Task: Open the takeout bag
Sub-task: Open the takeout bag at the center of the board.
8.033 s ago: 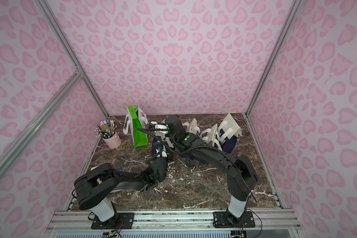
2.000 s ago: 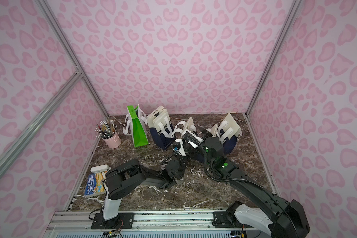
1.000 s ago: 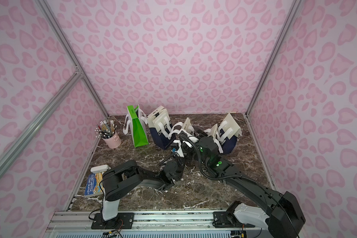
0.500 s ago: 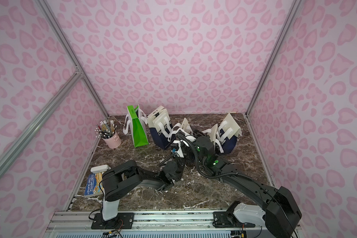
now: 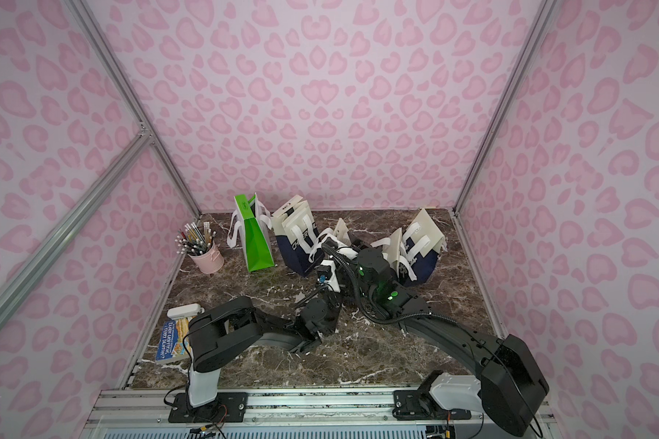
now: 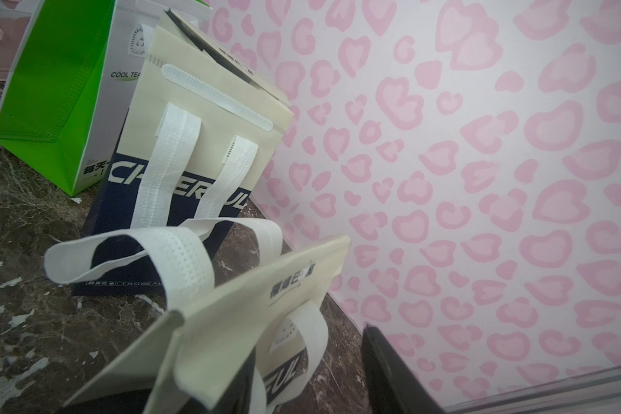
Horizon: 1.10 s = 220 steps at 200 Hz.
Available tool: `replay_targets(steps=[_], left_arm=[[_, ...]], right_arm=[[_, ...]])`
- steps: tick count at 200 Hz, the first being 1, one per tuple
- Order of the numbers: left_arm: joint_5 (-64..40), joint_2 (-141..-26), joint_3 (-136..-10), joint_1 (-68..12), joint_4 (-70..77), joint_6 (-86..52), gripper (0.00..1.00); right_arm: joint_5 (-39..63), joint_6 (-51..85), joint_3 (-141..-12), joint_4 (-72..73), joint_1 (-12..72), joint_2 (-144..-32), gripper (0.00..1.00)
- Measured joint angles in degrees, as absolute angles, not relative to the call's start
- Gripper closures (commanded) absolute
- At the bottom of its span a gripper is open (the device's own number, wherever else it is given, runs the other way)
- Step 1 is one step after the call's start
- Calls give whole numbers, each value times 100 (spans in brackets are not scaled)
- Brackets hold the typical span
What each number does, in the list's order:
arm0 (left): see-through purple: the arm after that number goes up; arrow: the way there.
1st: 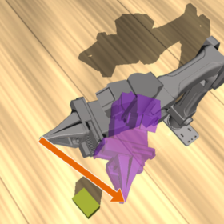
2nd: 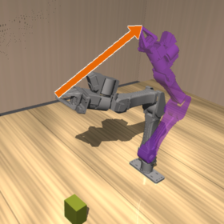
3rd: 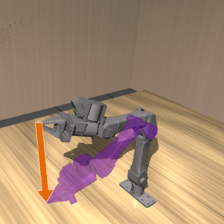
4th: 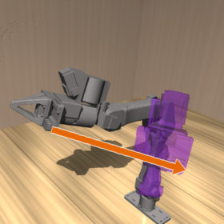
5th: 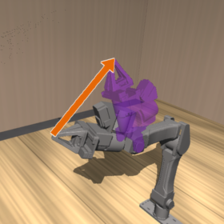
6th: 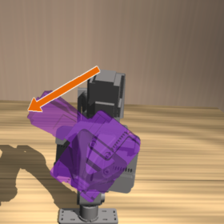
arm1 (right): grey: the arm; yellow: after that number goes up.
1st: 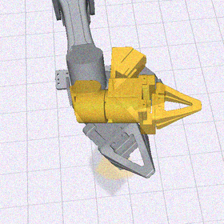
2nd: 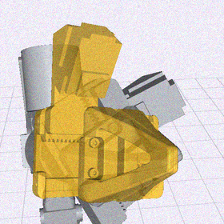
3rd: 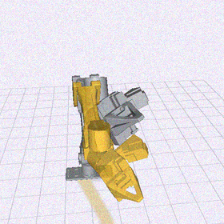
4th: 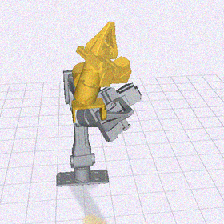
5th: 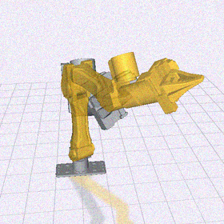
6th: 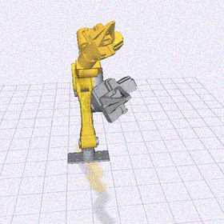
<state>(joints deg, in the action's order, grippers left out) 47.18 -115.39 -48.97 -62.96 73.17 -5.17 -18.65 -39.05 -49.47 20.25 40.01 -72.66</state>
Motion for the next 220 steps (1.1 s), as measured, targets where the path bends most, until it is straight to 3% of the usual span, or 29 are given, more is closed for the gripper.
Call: replay_targets(steps=[46, 92, 157, 220], left_arm=[[4744, -11498, -4810, -6313, 7330, -445, 95], [4751, -11476, -4781, -6320, 7439, -386, 95], [4757, -11478, -4770, -6324, 7428, -307, 95], [4748, -11478, -4746, -6326, 7373, -298, 95]], right_arm=[[-1686, -3990, -4947, 1981, 3990, -7271, 55], [-1271, -4005, -4904, 1780, 3879, -7050, 65], [-731, -4023, -4856, 1435, 3798, -6871, 57], [-633, -4095, -4781, 1415, 3798, -6877, 61]])
